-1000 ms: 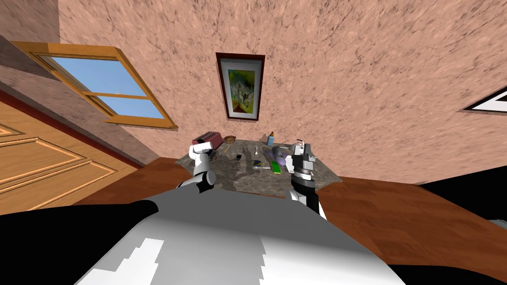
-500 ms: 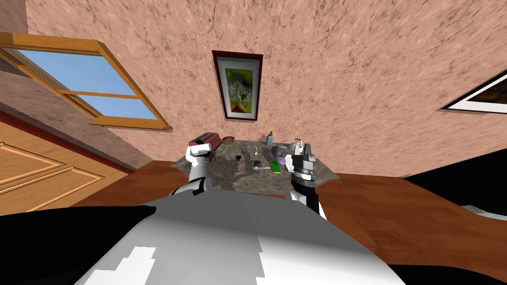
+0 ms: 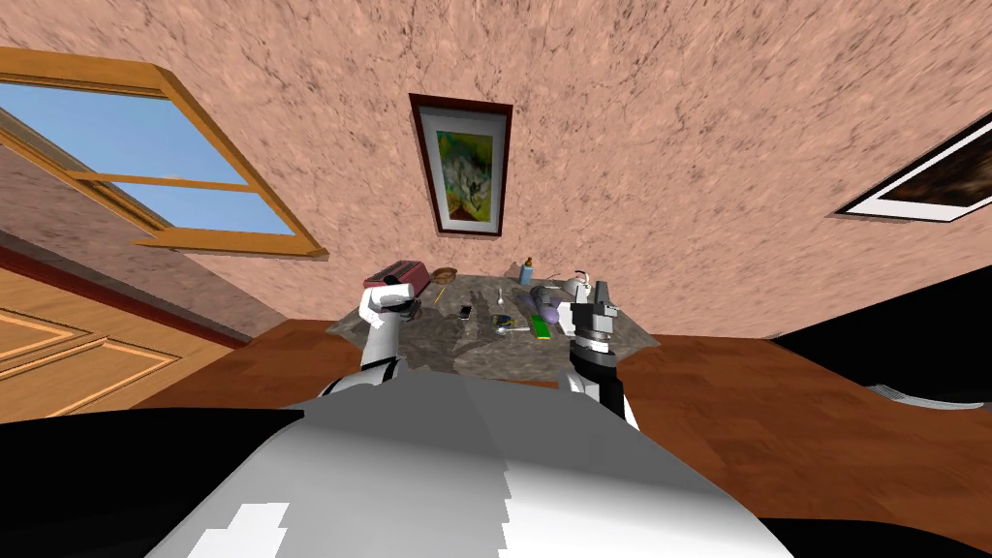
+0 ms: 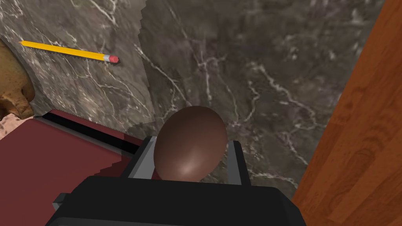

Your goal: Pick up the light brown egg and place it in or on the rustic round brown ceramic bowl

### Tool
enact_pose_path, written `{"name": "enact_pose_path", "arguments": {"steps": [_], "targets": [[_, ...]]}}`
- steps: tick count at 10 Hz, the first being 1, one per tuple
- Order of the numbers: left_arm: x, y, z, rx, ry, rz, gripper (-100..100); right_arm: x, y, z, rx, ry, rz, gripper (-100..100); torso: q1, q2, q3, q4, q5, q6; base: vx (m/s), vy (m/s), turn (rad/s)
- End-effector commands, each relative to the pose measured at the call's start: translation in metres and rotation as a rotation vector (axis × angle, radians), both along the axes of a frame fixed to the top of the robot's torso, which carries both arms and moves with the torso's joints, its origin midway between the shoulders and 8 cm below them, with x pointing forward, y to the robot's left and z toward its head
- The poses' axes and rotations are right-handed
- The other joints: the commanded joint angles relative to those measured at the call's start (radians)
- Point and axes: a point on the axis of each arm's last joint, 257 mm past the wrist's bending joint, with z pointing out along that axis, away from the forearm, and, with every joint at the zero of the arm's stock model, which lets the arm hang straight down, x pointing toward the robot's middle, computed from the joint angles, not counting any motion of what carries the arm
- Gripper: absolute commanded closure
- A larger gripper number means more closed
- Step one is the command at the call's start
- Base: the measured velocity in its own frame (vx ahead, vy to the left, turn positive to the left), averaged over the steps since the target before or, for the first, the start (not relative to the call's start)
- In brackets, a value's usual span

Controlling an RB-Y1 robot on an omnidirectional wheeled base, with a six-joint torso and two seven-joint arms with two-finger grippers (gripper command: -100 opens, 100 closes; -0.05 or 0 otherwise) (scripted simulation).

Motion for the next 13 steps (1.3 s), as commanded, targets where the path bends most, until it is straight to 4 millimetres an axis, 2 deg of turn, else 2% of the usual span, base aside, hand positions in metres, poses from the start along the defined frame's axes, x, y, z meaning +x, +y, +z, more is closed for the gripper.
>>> {"name": "enact_pose_path", "arguments": {"steps": [1, 2, 3, 5, 6, 7, 8, 9, 10, 11, 13], "targets": [[-0.012, -0.008, -0.005, -0.008, 0.013, 0.001, 100, 0.000, 0.000, 0.000, 0.000, 0.000, 0.000, 0, 0.000, 0.000, 0.000, 0.000, 0.000, 0.000, 0.009, 0.048, -0.096], [-0.008, -0.007, 0.005, 0.004, -0.011, -0.001, 100, 0.000, 0.000, 0.000, 0.000, 0.000, 0.000, 0, 0.000, 0.000, 0.000, 0.000, 0.000, -0.001, 0.002, 0.023, 0.016], [-0.022, -0.024, -0.007, -0.035, 0.028, -0.006, 100, 0.000, 0.000, 0.000, 0.000, 0.000, 0.000, 0, 0.000, 0.000, 0.000, 0.000, 0.000, -0.002, 0.013, 0.044, -0.111], [-0.022, -0.025, 0.005, -0.009, -0.007, -0.011, 100, 0.000, 0.000, 0.000, 0.000, 0.000, 0.000, 0, 0.001, 0.000, 0.000, 0.000, 0.000, -0.001, 0.010, 0.040, -0.044], [-0.039, -0.042, -0.008, -0.048, 0.038, -0.018, 100, 0.000, 0.000, 0.000, 0.000, 0.000, 0.000, 0, 0.000, 0.000, 0.000, 0.000, -0.001, -0.001, 0.019, 0.038, -0.123], [-0.042, -0.045, -0.008, -0.040, 0.035, -0.021, 100, 0.000, 0.000, 0.000, 0.000, 0.000, 0.000, 0, -0.001, 0.000, 0.000, 0.000, 0.000, 0.000, 0.013, 0.045, -0.091], [-0.038, -0.046, 0.002, -0.029, 0.006, -0.027, 100, 0.000, 0.000, 0.000, 0.000, 0.000, 0.000, 0, -0.001, 0.000, 0.000, 0.000, 0.000, -0.001, 0.001, 0.020, 0.006], [-0.040, -0.046, -0.003, -0.036, 0.022, -0.024, 100, 0.000, 0.000, 0.000, 0.000, 0.000, 0.000, 0, -0.001, 0.000, 0.000, 0.000, -0.001, -0.002, 0.000, 0.000, 0.000], [-0.040, -0.046, -0.002, -0.035, 0.019, -0.025, 0, 0.000, 0.000, 0.000, 0.000, 0.000, 0.000, 0, -0.002, 0.001, 0.000, 0.000, -0.001, -0.002, 0.000, 0.000, 0.000], [-0.032, -0.024, 0.014, 0.017, -0.003, -0.018, 100, 0.000, 0.000, 0.000, 0.000, 0.000, 0.000, 0, -0.002, 0.001, 0.000, 0.000, -0.001, -0.002, -0.040, 0.084, -0.109], [-0.027, 0.000, 0.027, 0.072, -0.011, -0.007, 100, 0.000, 0.000, 0.000, 0.000, 0.000, 0.000, 0, 0.008, 0.004, 0.003, 0.002, 0.000, -0.001, -0.072, 0.177, -0.159]]}}
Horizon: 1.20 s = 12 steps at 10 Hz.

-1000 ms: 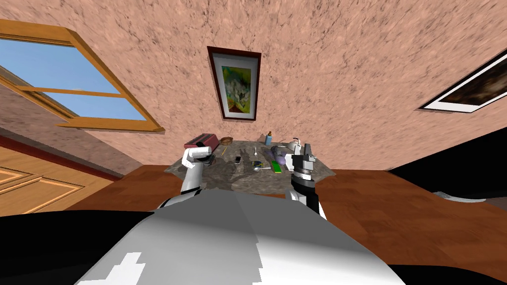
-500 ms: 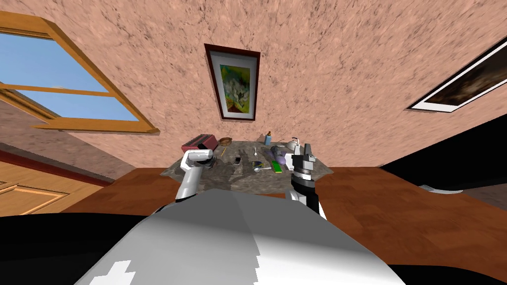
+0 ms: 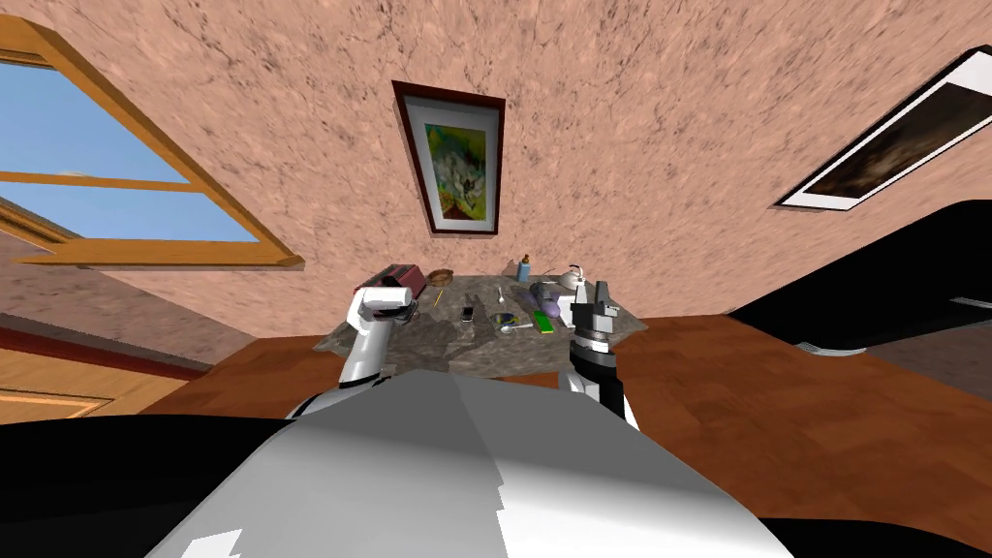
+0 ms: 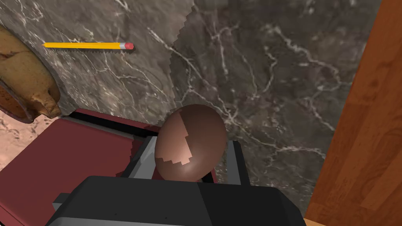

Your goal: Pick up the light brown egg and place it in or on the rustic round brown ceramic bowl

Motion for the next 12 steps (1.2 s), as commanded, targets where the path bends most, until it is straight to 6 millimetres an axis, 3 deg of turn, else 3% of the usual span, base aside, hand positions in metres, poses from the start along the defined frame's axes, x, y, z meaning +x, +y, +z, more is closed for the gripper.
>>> {"name": "enact_pose_path", "arguments": {"steps": [1, 6, 7, 8, 9, 12], "targets": [[0.004, 0.026, 0.012, 0.052, -0.007, 0.009, 100, 0.000, 0.000, 0.000, 0.000, 0.000, 0.000, 0, 0.000, 0.000, 0.000, 0.000, 0.000, 0.000, -0.110, 0.180, -0.200], [0.012, 0.111, 0.060, 0.226, -0.016, 0.071, 100, 0.000, 0.000, 0.000, 0.000, 0.000, 0.000, 0, -0.003, 0.001, 0.001, 0.001, -0.002, 0.001, -0.105, 0.136, -0.258], [0.011, 0.111, 0.057, 0.223, -0.009, 0.073, 100, 0.000, 0.000, 0.000, 0.000, 0.000, 0.000, 0, -0.002, -0.001, 0.001, 0.001, -0.003, 0.002, -0.057, 0.100, -0.113], [0.011, 0.130, 0.069, 0.257, -0.010, 0.091, 100, 0.000, 0.000, 0.000, 0.000, 0.000, 0.000, 0, -0.004, -0.002, -0.001, 0.000, -0.002, 0.001, -0.067, 0.068, -0.228], [0.011, 0.130, 0.068, 0.256, -0.008, 0.092, 100, 0.000, 0.000, 0.000, 0.000, 0.000, 0.000, 0, -0.006, -0.003, -0.001, 0.000, -0.003, 0.002, -0.053, 0.048, -0.121], [0.009, 0.187, 0.107, 0.359, -0.023, 0.158, 100, 0.000, 0.000, 0.000, 0.000, 0.000, 0.000, 0, -0.006, -0.005, -0.002, 0.001, -0.004, 0.005, -0.078, 0.082, -0.339]]}}
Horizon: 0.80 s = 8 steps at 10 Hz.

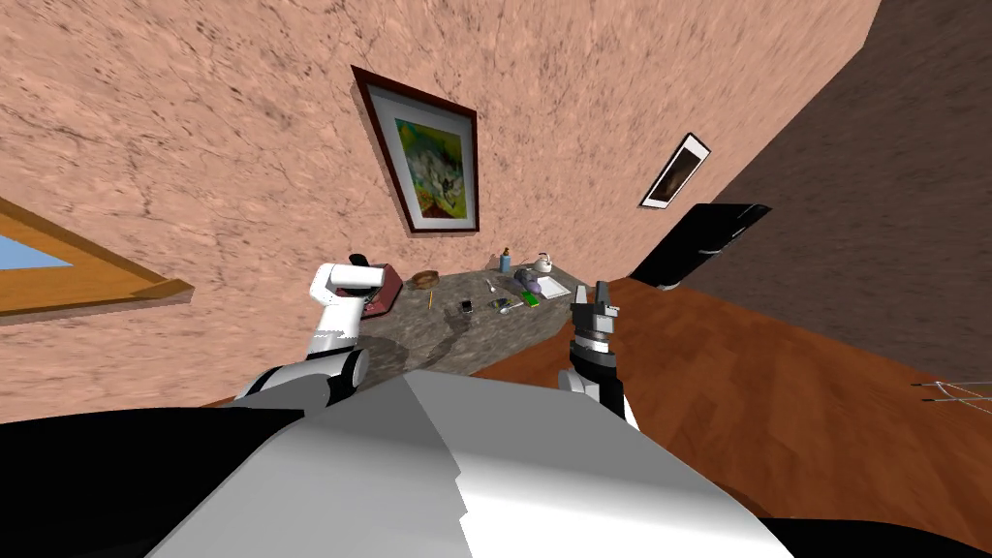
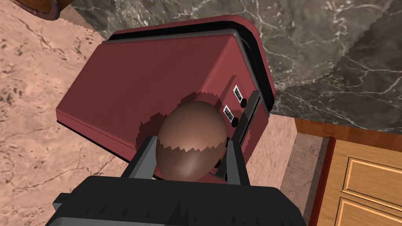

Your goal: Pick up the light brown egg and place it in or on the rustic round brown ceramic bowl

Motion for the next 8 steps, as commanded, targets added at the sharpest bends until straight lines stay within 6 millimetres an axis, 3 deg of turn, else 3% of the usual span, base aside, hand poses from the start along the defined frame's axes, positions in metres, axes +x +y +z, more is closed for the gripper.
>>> {"name": "enact_pose_path", "arguments": {"steps": [1, 3, 4, 6, 7, 8], "targets": [[0.000, 0.013, 0.002, 0.014, 0.007, 0.017, 100, 0.000, 0.000, 0.000, 0.000, 0.000, 0.000, 0, 0.000, 0.000, 0.000, 0.000, 0.000, 0.000, -0.072, 0.075, -0.117], [-0.004, 0.049, 0.030, 0.079, -0.014, 0.066, 100, 0.000, 0.000, 0.000, 0.000, 0.000, 0.000, 0, -0.001, -0.001, -0.001, 0.000, 0.000, -0.001, -0.070, 0.054, -0.283], [-0.007, 0.051, 0.021, 0.066, 0.004, 0.073, 100, 0.000, 0.000, 0.000, 0.000, 0.000, 0.000, 0, -0.001, -0.002, -0.001, 0.000, -0.001, 0.001, -0.053, 0.054, -0.168], [-0.015, 0.086, 0.043, 0.115, -0.012, 0.130, 100, 0.000, 0.000, 0.000, 0.000, 0.000, 0.000, 0, -0.001, -0.004, -0.002, -0.001, 0.000, -0.001, -0.046, 0.054, -0.297], [-0.016, 0.086, 0.040, 0.110, -0.006, 0.132, 100, 0.000, 0.000, 0.000, 0.000, 0.000, 0.000, 0, -0.001, -0.005, -0.002, 0.000, 0.000, 0.000, -0.037, 0.052, -0.168], [-0.019, 0.102, 0.055, 0.139, -0.027, 0.157, 100, 0.000, 0.000, 0.000, 0.000, 0.000, 0.000, 0, -0.001, -0.005, -0.003, -0.001, 0.001, -0.002, -0.044, 0.027, -0.232]]}}
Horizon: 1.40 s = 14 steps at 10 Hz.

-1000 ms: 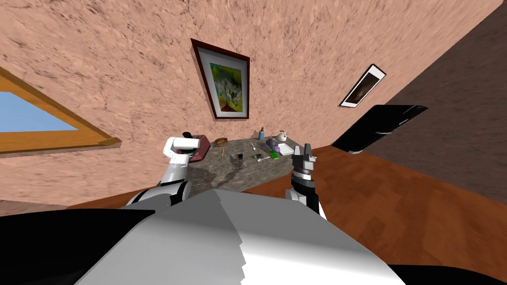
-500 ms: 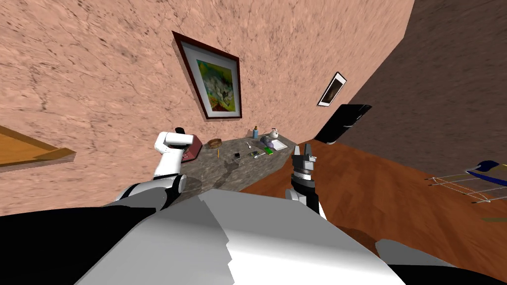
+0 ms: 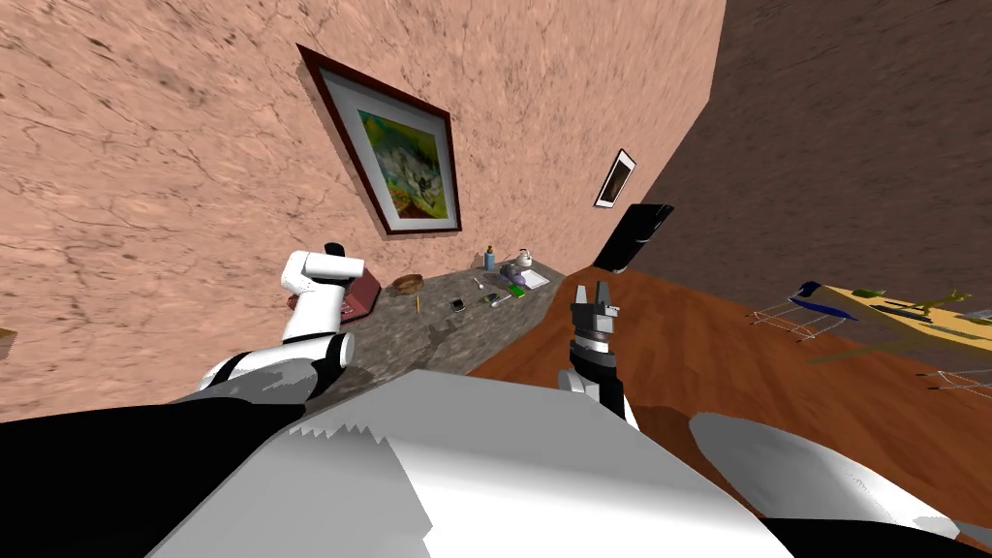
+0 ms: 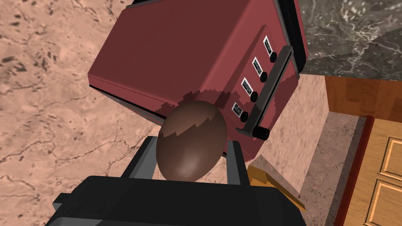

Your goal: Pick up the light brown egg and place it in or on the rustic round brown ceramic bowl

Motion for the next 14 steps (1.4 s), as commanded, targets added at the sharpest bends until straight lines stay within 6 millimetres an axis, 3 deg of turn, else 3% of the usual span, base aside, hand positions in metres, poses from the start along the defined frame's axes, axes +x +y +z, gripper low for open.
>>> {"name": "enact_pose_path", "arguments": {"steps": [1, 2, 3, 4, 5, 6, 7, 8, 9, 14], "targets": [[-0.002, 0.009, -0.002, 0.004, 0.001, 0.018, 100, 0.000, 0.000, 0.000, 0.000, 0.000, 0.000, 0, 0.000, 0.000, 0.000, 0.000, 0.000, 0.000, -0.033, 0.024, -0.137], [-0.004, 0.024, 0.014, 0.035, -0.024, 0.040, 100, 0.000, 0.000, 0.000, 0.000, 0.000, 0.000, 0, 0.000, 0.000, 0.000, 0.000, 0.001, -0.001, -0.029, 0.024, -0.230], [-0.008, 0.025, 0.005, 0.020, -0.008, 0.048, 100, 0.000, 0.000, 0.000, 0.000, 0.000, 0.000, 0, 0.000, -0.001, -0.001, 0.000, 0.000, 0.000, -0.022, 0.029, -0.134], [-0.012, 0.039, 0.017, 0.043, -0.027, 0.073, 100, 0.000, 0.000, 0.000, 0.000, 0.000, 0.000, 0, 0.001, -0.002, -0.001, -0.001, 0.001, -0.001, -0.021, 0.025, -0.224], [-0.014, 0.040, 0.011, 0.034, -0.017, 0.078, 100, 0.000, 0.000, 0.000, 0.000, 0.000, 0.000, 0, 0.001, -0.002, -0.001, 0.000, 0.001, 0.000, -0.019, 0.027, -0.138], [-0.018, 0.053, 0.023, 0.055, -0.039, 0.102, 100, 0.000, 0.000, 0.000, 0.000, 0.000, 0.000, 0, 0.001, -0.002, -0.001, -0.001, 0.001, -0.002, -0.024, 0.019, -0.227], [-0.020, 0.054, 0.016, 0.045, -0.027, 0.107, 100, 0.000, 0.000, 0.000, 0.000, 0.000, 0.000, 0, 0.000, -0.003, -0.001, 0.000, 0.001, 0.000, -0.018, 0.021, -0.128], [-0.024, 0.066, 0.027, 0.065, -0.051, 0.130, 100, 0.000, 0.000, 0.000, 0.000, 0.000, 0.000, 0, 0.000, -0.003, -0.001, -0.001, 0.001, -0.002, -0.011, 0.015, -0.159], [-0.027, 0.066, 0.020, 0.054, -0.038, 0.136, 100, 0.000, 0.000, 0.000, 0.000, 0.000, 0.000, 0, 0.001, -0.003, -0.001, 0.000, 0.001, -0.002, -0.007, 0.016, -0.110], [-0.044, 0.098, 0.029, 0.076, -0.086, 0.213, 100, 0.000, 0.000, 0.000, 0.000, 0.000, 0.000, 0, 0.000, -0.004, -0.002, -0.001, 0.001, -0.002, -0.002, 0.012, -0.165]]}}
